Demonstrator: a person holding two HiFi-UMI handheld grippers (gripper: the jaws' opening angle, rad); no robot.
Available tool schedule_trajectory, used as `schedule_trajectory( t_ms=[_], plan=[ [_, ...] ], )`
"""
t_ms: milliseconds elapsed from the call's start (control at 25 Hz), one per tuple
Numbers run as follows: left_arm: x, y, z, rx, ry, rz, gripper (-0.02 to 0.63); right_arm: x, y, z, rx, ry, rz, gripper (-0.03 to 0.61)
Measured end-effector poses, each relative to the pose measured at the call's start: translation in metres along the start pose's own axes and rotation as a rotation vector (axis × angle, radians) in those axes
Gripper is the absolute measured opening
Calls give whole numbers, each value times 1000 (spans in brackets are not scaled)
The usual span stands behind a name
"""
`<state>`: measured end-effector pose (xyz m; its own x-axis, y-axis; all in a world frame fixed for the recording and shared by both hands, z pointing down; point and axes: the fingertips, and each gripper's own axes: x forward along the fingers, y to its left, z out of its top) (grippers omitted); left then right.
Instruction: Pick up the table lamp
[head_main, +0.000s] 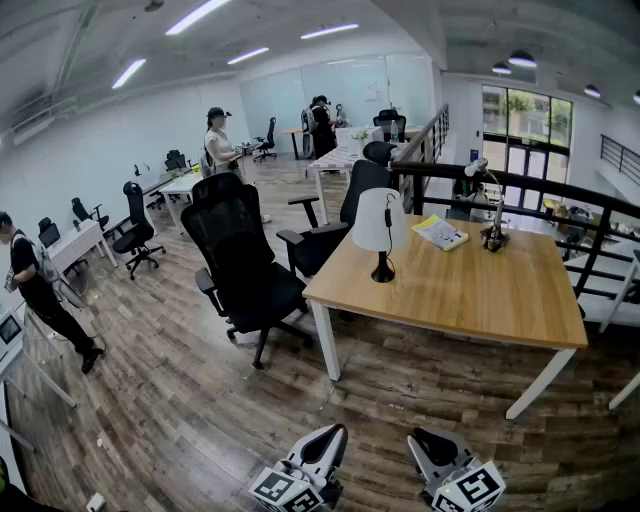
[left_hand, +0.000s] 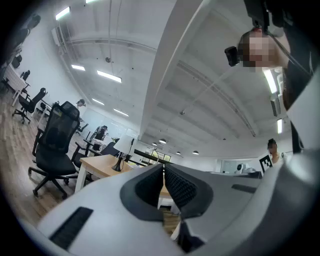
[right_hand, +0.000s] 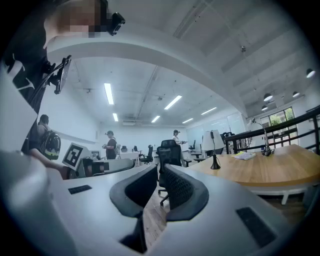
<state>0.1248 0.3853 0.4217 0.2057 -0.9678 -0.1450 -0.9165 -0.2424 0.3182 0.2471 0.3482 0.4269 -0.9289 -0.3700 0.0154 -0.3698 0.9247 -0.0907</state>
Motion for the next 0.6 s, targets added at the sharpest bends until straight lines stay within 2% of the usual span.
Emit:
schedule_trajectory(
  t_ms=[360, 600],
  plan=[
    [23, 1, -19, 8, 26, 23, 15, 0, -26, -6, 23, -10, 1, 62],
    [35, -8, -23, 21, 45, 1, 15, -5, -37, -3, 43, -25, -15, 61]
  ],
)
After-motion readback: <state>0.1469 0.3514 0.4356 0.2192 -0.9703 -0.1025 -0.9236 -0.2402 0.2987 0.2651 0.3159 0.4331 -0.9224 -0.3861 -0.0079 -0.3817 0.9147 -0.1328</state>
